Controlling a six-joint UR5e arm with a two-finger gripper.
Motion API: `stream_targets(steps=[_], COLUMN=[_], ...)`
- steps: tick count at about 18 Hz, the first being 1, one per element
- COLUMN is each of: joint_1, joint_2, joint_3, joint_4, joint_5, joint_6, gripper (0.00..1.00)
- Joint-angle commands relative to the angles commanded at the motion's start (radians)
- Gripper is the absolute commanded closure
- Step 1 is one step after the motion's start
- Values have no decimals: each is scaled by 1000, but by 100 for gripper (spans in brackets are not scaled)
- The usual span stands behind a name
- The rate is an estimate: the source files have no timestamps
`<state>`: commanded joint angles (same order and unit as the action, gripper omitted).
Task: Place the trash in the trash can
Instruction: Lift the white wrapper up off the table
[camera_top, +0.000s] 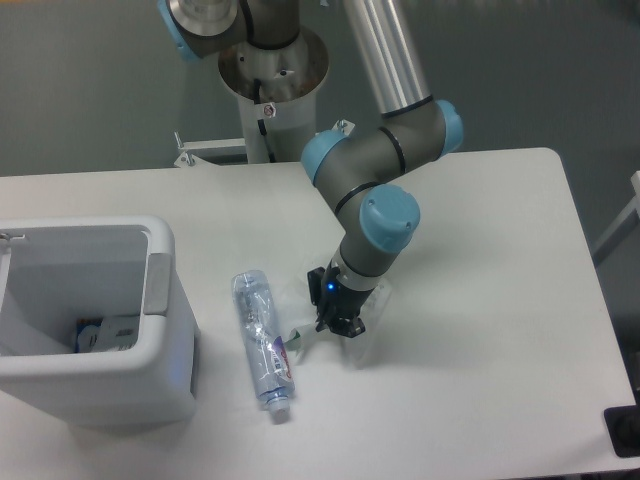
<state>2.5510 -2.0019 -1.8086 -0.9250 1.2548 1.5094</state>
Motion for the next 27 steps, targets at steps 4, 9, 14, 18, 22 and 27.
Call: stream_targets(steps=[4,9,14,18,22,27], joint_1=[58,98,100,95,80,23], joint_2=[34,77,77,94,152,258], joint_3=[34,136,231,282,288,293], joint_4=[-23,-35,-25,-17,35,41], joint_5=[-5,-12,-133,-201,-202,-201], joint_6=[2,-132,-436,-650,-785,-1043], gripper=[100,100,100,100,100,100])
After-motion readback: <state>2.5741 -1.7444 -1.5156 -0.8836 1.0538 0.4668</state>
